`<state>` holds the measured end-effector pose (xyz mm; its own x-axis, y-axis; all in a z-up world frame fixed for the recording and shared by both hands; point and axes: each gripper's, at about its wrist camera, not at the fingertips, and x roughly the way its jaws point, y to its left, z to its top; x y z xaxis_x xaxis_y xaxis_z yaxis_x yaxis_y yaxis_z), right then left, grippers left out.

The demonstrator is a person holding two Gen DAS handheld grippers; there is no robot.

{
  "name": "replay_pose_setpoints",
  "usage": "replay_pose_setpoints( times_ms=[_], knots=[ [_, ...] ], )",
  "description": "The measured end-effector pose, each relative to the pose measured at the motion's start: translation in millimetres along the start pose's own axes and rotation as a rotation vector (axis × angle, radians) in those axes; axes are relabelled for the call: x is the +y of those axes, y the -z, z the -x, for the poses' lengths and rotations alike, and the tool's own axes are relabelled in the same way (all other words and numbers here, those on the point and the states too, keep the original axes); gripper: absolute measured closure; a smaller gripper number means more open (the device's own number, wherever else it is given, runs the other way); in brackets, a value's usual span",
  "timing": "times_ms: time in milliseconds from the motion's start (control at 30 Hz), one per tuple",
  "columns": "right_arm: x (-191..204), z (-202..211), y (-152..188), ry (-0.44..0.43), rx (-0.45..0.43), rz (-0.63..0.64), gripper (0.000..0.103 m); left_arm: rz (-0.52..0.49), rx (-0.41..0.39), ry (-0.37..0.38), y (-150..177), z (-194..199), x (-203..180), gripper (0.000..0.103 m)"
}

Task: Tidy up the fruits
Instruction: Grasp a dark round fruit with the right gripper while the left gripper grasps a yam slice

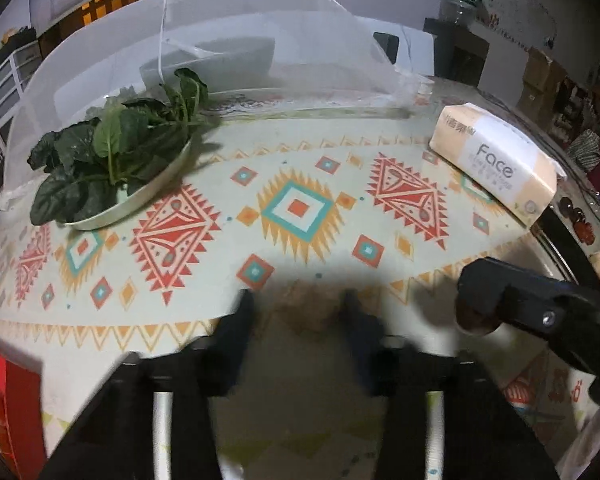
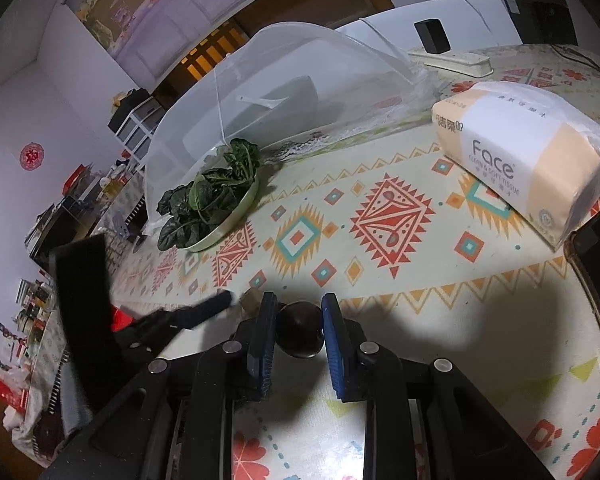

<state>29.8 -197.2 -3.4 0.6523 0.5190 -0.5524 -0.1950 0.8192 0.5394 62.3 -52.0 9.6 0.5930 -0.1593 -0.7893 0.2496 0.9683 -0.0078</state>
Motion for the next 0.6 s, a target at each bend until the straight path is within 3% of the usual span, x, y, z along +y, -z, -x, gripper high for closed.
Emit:
replay_pose_setpoints(
  times_ms=[400,600],
  knots=[
    [-7,-2,3,-0.029,0.013,-0.037,0.079,0.045,-0.047,0.026,19,37,7,0.073],
    [-8,-1,7,-0.064,0.007,-0.063,0.079,0.152,-0.066,0.031,41,75,38,0.073]
  ],
)
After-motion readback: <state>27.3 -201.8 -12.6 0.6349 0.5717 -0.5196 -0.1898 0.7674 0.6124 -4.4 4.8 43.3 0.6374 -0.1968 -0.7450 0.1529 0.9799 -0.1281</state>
